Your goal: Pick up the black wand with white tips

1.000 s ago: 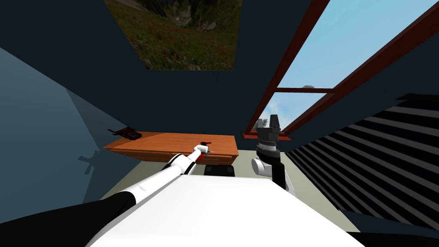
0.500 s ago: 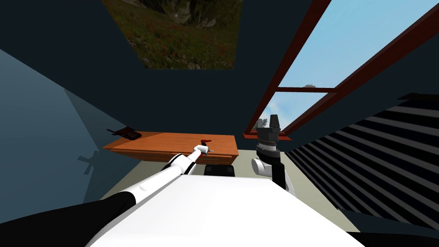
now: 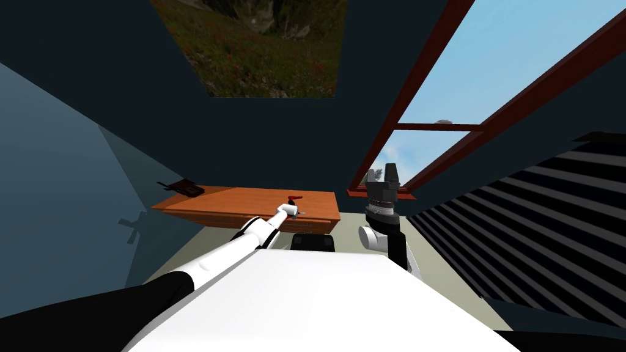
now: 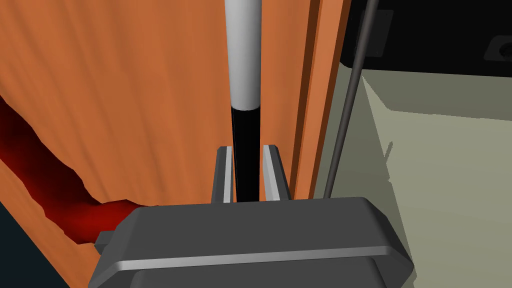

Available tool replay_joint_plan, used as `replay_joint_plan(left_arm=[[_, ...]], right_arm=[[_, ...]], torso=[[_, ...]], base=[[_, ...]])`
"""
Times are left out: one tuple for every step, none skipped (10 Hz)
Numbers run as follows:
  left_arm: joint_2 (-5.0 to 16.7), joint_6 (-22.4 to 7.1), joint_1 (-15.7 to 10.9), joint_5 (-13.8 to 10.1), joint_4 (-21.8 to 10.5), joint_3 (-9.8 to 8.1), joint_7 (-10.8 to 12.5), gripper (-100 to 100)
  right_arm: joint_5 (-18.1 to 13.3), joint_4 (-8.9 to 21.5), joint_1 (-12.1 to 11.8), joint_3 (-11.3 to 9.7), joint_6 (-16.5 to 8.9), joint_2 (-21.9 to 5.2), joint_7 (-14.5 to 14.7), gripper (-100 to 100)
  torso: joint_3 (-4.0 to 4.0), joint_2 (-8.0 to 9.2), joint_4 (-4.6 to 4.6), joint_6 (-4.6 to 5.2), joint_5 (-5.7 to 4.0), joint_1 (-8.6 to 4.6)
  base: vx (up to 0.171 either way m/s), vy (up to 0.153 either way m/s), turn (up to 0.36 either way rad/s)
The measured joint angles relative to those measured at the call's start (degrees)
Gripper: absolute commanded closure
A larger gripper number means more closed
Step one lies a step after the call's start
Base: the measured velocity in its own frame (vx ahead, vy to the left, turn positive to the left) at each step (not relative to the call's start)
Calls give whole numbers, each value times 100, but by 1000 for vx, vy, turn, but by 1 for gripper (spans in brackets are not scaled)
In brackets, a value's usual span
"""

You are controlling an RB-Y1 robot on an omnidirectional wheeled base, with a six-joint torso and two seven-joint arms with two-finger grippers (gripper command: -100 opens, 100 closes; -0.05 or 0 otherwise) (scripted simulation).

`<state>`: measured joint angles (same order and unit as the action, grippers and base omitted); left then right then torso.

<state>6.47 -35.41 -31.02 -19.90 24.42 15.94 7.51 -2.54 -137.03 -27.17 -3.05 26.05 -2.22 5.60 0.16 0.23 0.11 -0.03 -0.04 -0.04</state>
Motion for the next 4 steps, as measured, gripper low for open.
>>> replay_joint_plan(left_arm=[[-4, 5, -170, -109, -189, 8, -52, 100], [23, -63, -148, -107, -86, 33, -40, 100], [42, -144, -98, -82, 42, 51, 1, 100], [43, -159, -92, -80, 54, 53, 9, 0]], right_arm=[[0, 0, 0, 0, 0, 0, 0, 0], [0, 0, 0, 0, 0, 0, 0, 0], [0, 0, -1, 0, 0, 0, 0, 0], [0, 0, -1, 0, 0, 0, 0, 0]], torso=[[2, 3, 1, -2, -2, 0], [0, -1, 0, -2, -2, 0], [-4, -10, 0, -1, -2, 0], [-7, -16, 0, -1, -2, -1]], base=[[-45, -2, 5], [-11, 0, 1], [0, 0, 0], [0, 0, 0]])
